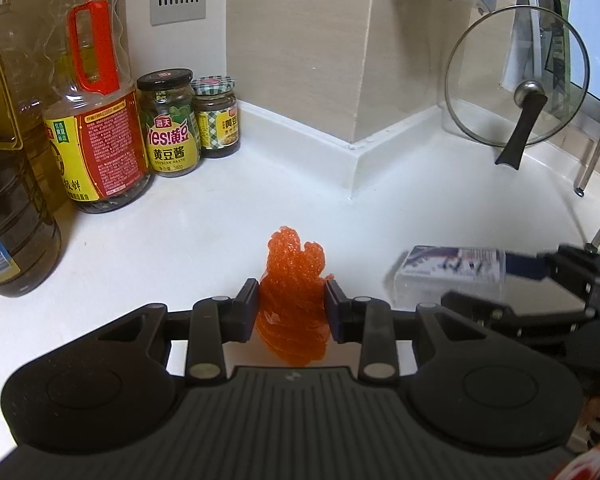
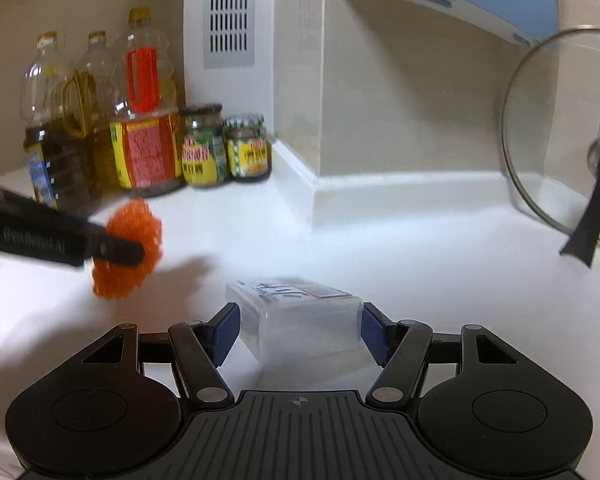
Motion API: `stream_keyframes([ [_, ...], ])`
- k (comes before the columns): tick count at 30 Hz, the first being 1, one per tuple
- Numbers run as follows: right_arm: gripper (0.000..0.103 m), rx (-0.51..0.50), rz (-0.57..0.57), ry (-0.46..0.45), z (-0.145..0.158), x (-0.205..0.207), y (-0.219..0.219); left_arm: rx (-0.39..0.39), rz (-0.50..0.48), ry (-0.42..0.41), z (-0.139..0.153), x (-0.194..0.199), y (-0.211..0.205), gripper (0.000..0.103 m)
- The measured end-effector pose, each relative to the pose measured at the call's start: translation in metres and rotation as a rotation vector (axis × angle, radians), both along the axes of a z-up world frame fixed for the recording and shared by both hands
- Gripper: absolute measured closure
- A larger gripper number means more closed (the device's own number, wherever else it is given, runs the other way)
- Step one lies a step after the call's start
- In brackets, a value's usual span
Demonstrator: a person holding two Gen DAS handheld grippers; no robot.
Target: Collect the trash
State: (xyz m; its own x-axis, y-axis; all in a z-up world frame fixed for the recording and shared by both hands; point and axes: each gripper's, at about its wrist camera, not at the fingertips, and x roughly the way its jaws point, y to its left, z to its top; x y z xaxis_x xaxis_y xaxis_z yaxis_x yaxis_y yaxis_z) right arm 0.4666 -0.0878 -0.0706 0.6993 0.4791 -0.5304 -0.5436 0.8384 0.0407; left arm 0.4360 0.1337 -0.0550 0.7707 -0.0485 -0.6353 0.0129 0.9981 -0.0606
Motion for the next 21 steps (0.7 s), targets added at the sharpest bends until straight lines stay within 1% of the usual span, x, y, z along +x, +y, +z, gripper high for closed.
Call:
stream_keyframes([
  [5,0.038,-0.01,0.001,0.07,-0.007,-0.007,-0.005,-0.009,-0.004,0.011,-0.004,-0.004,-0.003,0.071],
  [7,0.032,-0.019,0.017,0.112,-0.007,-0.005,-0.002,-0.013,-0.005,0.015,-0.005,-0.004,-0.004,0.071],
  [8,0.024,-0.024,0.017,0.115,-0.007,-0.006,-0.001,-0.017,-0.007,0.017,-0.005,-0.004,-0.004,0.071],
  [9,0.021,-0.029,0.013,0.102,-0.006,-0.006,0.0,-0.021,-0.008,0.019,-0.006,-0.004,-0.003,0.071],
  [16,0.02,-0.048,0.019,0.082,-0.001,0.003,0.011,-0.023,-0.012,0.017,-0.005,-0.002,0.0,0.071],
  [19,0.022,-0.064,0.022,0.087,-0.003,0.009,0.018,-0.023,-0.015,0.02,-0.006,0.0,0.001,0.071],
  [20,0.029,-0.067,0.022,0.088,-0.003,0.01,0.019,-0.023,-0.016,0.019,-0.006,0.0,0.001,0.071],
  [21,0.039,-0.068,0.023,0.094,-0.003,0.011,0.02,-0.022,-0.017,0.019,-0.006,0.0,0.001,0.071],
])
